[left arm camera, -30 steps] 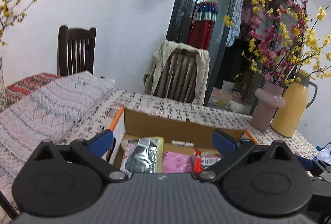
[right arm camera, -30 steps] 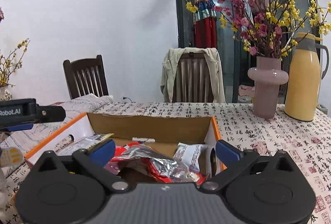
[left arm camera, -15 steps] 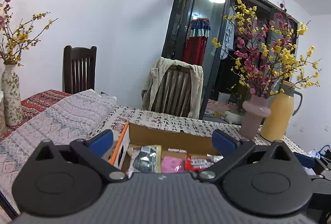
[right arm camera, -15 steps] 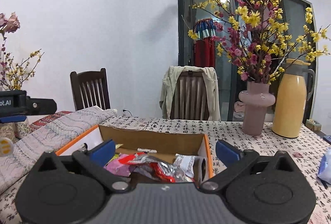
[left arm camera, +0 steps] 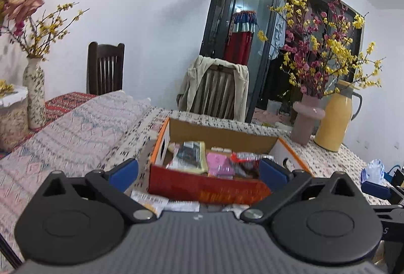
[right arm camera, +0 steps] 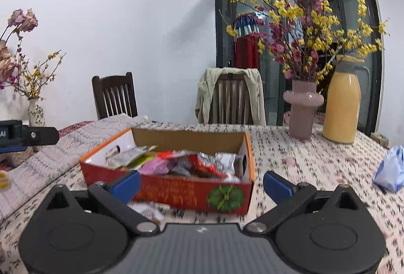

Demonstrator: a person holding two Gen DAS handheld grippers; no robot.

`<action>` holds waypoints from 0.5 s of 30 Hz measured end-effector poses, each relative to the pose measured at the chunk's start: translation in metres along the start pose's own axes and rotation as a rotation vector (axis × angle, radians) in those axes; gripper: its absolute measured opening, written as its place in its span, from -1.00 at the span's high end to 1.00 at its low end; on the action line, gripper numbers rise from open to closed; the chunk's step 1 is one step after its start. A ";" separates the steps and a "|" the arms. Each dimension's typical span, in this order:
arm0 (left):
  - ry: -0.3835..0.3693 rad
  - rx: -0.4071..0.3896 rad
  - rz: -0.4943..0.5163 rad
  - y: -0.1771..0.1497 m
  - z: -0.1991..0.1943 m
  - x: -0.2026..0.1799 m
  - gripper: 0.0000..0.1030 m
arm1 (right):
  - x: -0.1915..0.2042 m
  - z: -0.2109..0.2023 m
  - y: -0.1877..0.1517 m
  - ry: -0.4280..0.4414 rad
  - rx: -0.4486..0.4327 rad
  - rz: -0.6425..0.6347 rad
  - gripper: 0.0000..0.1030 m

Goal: Organize snacks
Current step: 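Move both tools back from the box to the snack pile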

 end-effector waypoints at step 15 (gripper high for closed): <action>0.004 0.128 -0.006 -0.064 -0.050 0.011 -1.00 | -0.004 -0.057 -0.062 -0.027 0.080 0.080 -1.00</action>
Point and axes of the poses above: each gripper's, at about its wrist camera, not at the fingertips, and z roughly the way its jaws point, x to its left, y to its top, the point moved 3 cm from there along z, roughly the way its jaws point, and after that the axes turned 12 degrees about -x, right-handed, at the moved point
